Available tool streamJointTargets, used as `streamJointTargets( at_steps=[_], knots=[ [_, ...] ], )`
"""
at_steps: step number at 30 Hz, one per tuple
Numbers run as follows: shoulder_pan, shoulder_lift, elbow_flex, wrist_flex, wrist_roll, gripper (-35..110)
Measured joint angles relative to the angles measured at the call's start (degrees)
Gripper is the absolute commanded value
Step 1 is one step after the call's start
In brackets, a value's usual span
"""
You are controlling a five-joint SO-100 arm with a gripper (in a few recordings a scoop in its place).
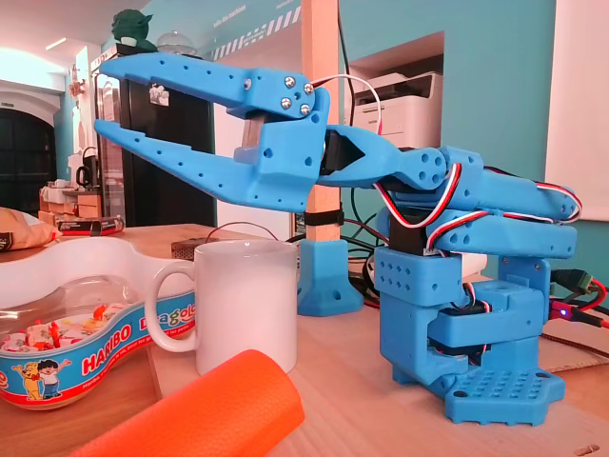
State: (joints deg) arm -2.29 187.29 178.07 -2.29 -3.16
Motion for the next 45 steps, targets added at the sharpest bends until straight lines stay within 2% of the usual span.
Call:
streamJointTargets(
  at_steps=[45],
  knots=[
    [0.0, 0.0, -0.18, -0.18, 0.44, 13]
  ],
)
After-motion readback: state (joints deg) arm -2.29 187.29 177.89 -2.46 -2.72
